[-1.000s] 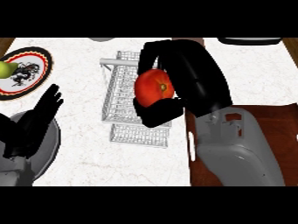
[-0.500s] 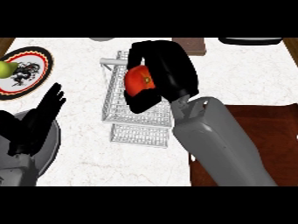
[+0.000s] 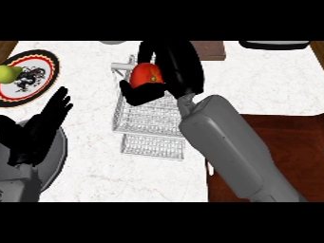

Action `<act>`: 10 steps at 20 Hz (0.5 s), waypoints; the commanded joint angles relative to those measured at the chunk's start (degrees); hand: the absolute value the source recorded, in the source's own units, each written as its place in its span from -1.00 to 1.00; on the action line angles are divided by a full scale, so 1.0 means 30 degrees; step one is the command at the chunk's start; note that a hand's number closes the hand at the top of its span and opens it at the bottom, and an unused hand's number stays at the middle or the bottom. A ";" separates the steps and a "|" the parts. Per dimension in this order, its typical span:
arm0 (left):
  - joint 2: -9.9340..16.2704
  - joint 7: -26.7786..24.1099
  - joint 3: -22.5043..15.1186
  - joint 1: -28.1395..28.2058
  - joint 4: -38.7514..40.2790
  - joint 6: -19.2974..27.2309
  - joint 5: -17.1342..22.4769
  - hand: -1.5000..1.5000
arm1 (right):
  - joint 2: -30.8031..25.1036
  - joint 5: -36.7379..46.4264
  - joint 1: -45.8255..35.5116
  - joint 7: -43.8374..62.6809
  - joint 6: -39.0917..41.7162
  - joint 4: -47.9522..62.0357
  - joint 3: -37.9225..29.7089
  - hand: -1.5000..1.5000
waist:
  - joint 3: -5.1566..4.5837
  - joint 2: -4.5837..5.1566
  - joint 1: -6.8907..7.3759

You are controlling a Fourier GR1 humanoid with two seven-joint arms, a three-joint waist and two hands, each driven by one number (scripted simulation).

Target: Pick the tomato from the tray and place it in the tiered basket

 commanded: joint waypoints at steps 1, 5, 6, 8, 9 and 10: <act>0.0121 0.0413 0.0220 -0.0004 -0.0092 -0.0236 0.0133 0.00 | 0.0017 -0.1171 -0.0508 -0.0570 -0.3134 0.2377 0.1387 -1.00 | -0.0016 0.0051 0.0035; -0.0717 0.0147 -0.0479 0.0318 -0.0556 0.0431 -0.0685 0.00 | 0.0016 -0.1197 -0.1308 -0.0025 -0.2950 0.2882 0.2014 -1.00 | -0.0016 0.0015 -0.0079; -0.0085 -0.0213 0.0473 0.0020 -0.0007 -0.0106 -0.0113 0.00 | 0.0014 -0.1449 -0.1289 -0.1232 -0.2420 0.2781 0.1119 -1.00 | -0.0016 0.0018 -0.0147; 0.0047 0.0035 0.0315 -0.0100 0.0287 -0.0781 0.0192 0.00 | 0.0016 -0.2492 -0.2649 0.0020 -0.3728 0.3745 0.2047 -1.00 | -0.0019 0.0035 -0.0022; -0.0084 -0.0814 0.0387 0.0790 -0.0184 -0.0476 -0.0134 0.00 | 0.0018 -0.3427 -0.2478 -0.0556 -0.4809 0.3962 0.2225 -1.00 | -0.0019 0.0050 0.0111; 0.0032 0.0752 0.0179 0.0060 -0.0935 -0.0395 0.0022 0.00 | 0.0018 -0.4280 -0.3092 -0.0670 -0.4737 0.4716 0.2073 -1.00 | -0.0015 0.0064 0.0184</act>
